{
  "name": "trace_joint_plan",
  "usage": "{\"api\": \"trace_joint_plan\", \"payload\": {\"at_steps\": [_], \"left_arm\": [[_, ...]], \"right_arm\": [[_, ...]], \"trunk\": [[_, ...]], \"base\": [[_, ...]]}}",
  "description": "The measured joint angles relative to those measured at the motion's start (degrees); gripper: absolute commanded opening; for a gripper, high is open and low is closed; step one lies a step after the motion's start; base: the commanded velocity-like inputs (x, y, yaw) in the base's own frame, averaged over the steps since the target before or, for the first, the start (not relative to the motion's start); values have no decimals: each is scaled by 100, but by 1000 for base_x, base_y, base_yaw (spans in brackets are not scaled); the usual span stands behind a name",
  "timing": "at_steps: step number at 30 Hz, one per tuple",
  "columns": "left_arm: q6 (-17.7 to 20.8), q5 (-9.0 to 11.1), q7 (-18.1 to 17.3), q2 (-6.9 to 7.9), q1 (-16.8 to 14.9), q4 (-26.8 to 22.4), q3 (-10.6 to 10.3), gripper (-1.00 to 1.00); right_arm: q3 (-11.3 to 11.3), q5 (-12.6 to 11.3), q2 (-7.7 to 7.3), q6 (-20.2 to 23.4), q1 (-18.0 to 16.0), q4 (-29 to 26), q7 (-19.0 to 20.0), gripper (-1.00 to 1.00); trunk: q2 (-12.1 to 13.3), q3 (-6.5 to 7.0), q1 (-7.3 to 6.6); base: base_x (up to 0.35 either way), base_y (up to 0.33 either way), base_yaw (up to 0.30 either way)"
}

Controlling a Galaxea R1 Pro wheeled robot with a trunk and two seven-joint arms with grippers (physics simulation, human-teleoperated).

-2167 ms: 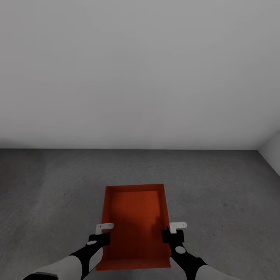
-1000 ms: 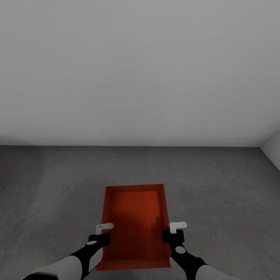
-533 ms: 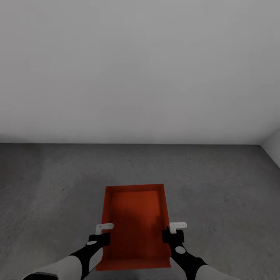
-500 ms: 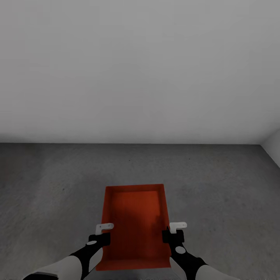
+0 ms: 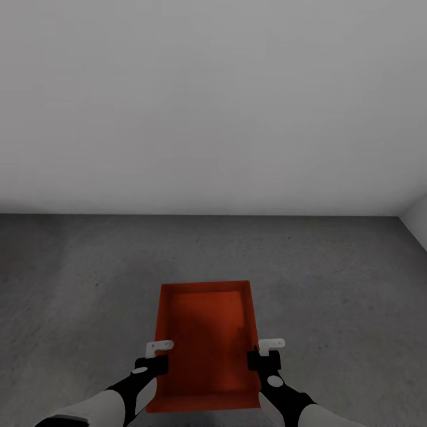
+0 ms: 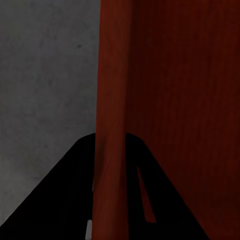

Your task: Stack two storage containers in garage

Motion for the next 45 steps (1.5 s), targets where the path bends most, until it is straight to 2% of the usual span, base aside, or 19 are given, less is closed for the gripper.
{"api": "trace_joint_plan", "payload": {"at_steps": [13, 33, 45], "left_arm": [[0, 0, 0, 0, 0, -8, -2, -100], [0, -1, 2, 0, 0, -3, -3, -100], [0, -1, 1, 0, 0, 4, -1, -100]], "right_arm": [[3, 0, -2, -2, -1, -6, -5, -100], [-6, 5, 5, -9, -2, 10, -2, -100], [-6, 2, 6, -9, -2, 17, 4, -100]], "trunk": [[0, -111, 0], [0, -118, 0], [-480, -333, 263]], "base": [[0, 0, 0], [0, 0, -46], [0, 0, 0]]}}
